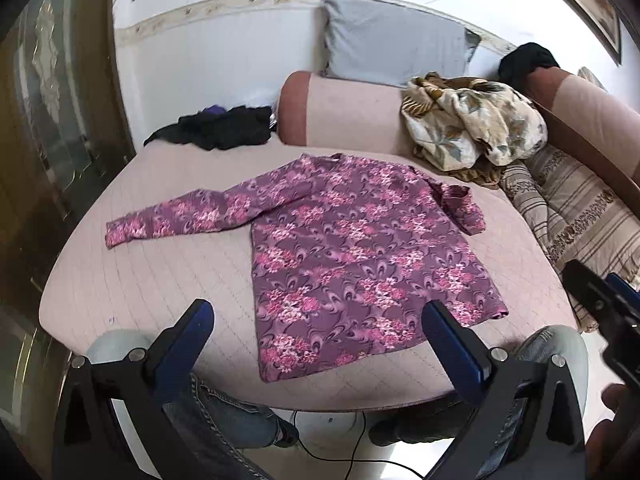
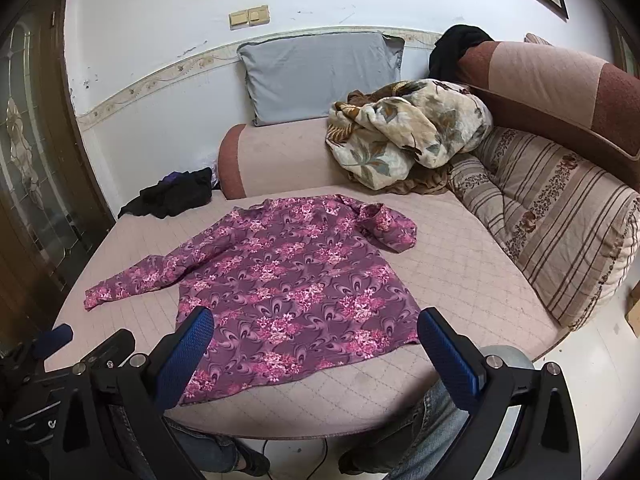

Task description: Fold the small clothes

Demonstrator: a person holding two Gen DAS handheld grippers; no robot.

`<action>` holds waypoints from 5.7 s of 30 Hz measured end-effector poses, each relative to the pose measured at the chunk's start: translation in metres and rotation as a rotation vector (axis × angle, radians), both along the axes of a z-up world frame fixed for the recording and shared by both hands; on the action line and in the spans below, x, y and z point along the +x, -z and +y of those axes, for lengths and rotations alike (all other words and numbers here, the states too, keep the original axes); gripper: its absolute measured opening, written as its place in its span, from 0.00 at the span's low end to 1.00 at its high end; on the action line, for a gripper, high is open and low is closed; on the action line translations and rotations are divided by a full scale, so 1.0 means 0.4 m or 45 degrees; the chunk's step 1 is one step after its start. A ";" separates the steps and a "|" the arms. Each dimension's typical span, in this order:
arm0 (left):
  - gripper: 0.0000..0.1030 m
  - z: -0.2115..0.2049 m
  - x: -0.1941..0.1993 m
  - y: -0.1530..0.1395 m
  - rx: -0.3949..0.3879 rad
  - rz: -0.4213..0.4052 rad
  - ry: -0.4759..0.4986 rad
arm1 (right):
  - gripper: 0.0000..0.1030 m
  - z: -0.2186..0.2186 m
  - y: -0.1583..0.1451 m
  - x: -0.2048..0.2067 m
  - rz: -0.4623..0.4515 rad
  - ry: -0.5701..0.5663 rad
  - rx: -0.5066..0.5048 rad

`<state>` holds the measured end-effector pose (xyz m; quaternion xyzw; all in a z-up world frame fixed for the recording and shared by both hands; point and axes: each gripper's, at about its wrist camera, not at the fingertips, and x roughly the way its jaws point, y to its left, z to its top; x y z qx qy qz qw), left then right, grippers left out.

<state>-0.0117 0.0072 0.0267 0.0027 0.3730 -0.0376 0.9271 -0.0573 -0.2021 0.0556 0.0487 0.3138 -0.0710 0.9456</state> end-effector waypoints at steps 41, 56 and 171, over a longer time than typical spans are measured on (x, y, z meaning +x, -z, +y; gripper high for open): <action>1.00 0.194 0.174 0.041 0.054 0.030 -0.228 | 1.00 0.152 0.049 0.223 0.044 -0.195 -0.036; 1.00 0.555 0.377 0.126 -0.285 0.199 -0.449 | 0.99 0.350 0.055 0.432 0.056 -0.479 0.011; 0.03 0.598 0.958 0.643 -1.722 0.606 -0.717 | 0.07 0.286 0.395 1.462 0.560 -0.822 0.536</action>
